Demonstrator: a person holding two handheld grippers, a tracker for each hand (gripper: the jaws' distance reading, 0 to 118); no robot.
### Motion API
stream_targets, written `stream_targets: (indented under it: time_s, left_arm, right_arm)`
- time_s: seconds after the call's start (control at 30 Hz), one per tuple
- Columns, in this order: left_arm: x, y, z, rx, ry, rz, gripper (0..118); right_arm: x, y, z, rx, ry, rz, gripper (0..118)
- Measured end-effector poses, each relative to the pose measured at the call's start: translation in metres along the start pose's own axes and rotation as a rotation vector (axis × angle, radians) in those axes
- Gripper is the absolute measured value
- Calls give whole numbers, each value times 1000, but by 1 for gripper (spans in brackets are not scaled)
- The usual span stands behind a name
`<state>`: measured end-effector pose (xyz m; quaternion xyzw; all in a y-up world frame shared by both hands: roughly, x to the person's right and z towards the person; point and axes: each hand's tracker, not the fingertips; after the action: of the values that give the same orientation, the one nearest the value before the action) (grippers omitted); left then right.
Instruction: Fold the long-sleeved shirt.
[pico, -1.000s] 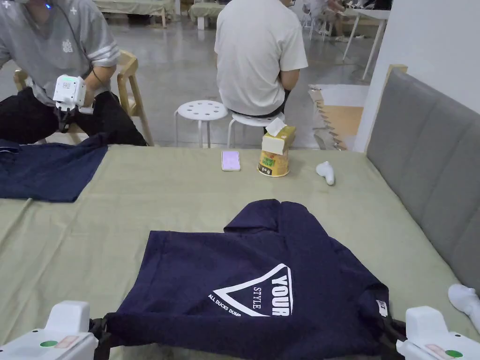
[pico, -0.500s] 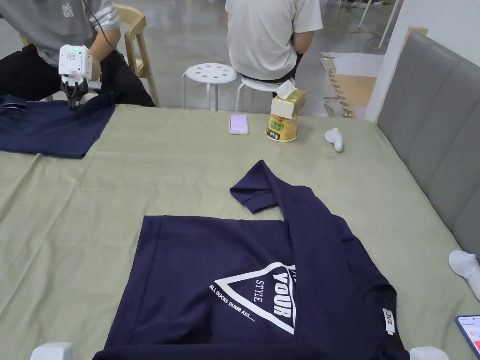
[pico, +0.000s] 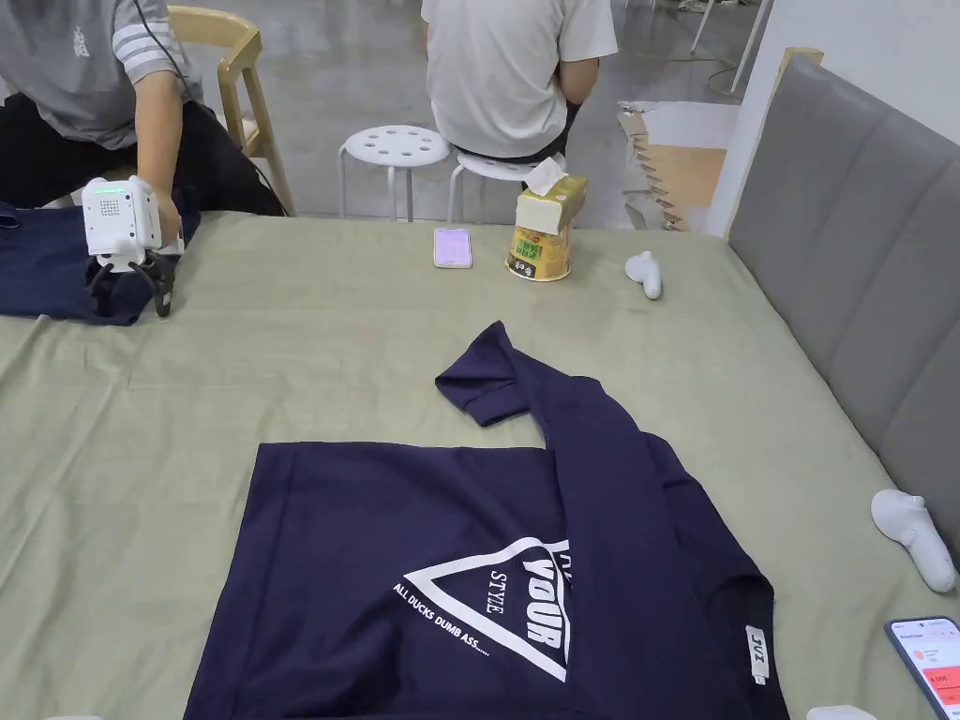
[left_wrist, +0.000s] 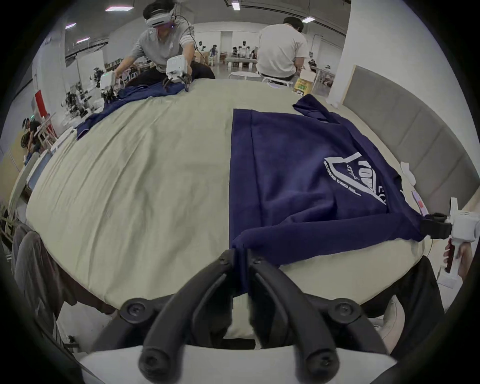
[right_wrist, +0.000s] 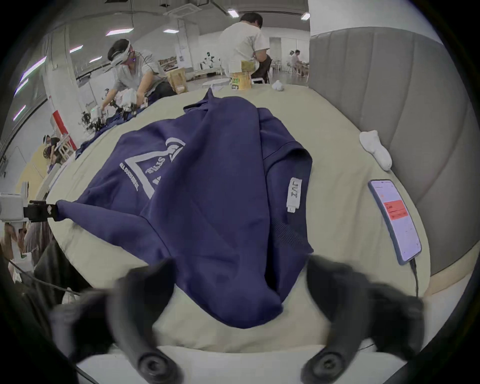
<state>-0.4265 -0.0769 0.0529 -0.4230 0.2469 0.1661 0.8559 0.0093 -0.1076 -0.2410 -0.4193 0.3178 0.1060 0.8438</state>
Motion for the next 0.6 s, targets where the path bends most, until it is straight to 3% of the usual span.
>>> stream_targets:
  time_s: [0.07, 0.1, 0.23, 0.3, 0.37, 0.4, 0.43, 0.47, 0.5, 0.53, 0.6]
  left_arm:
    - [3, 4, 7, 4, 30, -18, 98]
    - [3, 6, 10, 7, 39, -36, 111]
    - [15, 25, 40, 106, 15, -32, 108]
    - [27, 40, 52, 154, 24, -18, 108]
    - [31, 52, 49, 167, 24, -23, 95]
    - [33, 59, 47, 162, 13, -21, 87]
    - [37, 65, 46, 185, -10, 12, 87]
    - [41, 72, 42, 213, -21, 35, 40]
    - [37, 72, 24, 212, -3, 11, 6]
    - [38, 74, 20, 234, 15, -1, 10]
    - [43, 86, 10, 250, 13, -32, 4]
  right_arm:
    - [-3, 5, 12, 90, 9, -15, 118]
    - [-4, 8, 16, 101, 10, -27, 118]
    - [-11, 28, 31, 197, -13, -34, 118]
    - [-15, 39, 39, 256, -28, -50, 108]
    - [-20, 50, 42, 304, 9, -64, 76]
    - [-23, 55, 42, 324, 5, -66, 66]
    - [-25, 60, 40, 335, -6, -59, 66]
    - [-29, 65, 37, 356, -45, -39, 15]
    - [-31, 70, 34, 379, -67, -50, 0]
    - [-31, 77, 30, 364, -49, -50, 0]
    - [-33, 90, 17, 361, 14, -102, 0]
